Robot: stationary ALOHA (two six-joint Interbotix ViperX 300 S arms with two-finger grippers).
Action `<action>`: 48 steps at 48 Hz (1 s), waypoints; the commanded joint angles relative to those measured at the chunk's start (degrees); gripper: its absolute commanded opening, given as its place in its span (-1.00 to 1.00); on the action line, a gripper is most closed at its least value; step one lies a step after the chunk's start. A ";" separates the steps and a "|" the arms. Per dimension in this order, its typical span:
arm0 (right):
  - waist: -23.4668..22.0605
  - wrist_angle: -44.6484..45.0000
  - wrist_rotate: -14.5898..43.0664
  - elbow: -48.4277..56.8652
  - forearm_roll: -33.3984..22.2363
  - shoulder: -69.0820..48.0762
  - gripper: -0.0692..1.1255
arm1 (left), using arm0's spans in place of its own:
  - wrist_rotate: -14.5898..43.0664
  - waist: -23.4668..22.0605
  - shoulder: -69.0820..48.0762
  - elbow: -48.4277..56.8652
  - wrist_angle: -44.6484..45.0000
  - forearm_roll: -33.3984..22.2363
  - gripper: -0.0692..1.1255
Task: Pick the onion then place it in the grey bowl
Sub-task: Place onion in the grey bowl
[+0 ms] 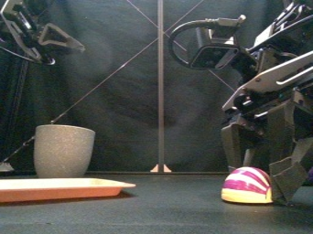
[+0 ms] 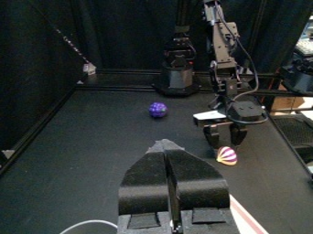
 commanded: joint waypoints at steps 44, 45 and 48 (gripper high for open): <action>-19.16 -16.96 -0.09 -19.25 -13.97 -0.70 0.36 | 0.09 1.05 -0.62 0.88 -1.67 -0.18 -0.70; -19.69 -17.49 -0.18 -20.04 -14.24 -0.18 0.36 | 0.09 1.05 -0.62 0.97 -1.85 -0.18 -0.70; -21.45 -18.46 -0.53 -22.76 -14.94 1.93 0.36 | 0.09 1.14 -0.62 0.97 -2.20 -0.09 -0.70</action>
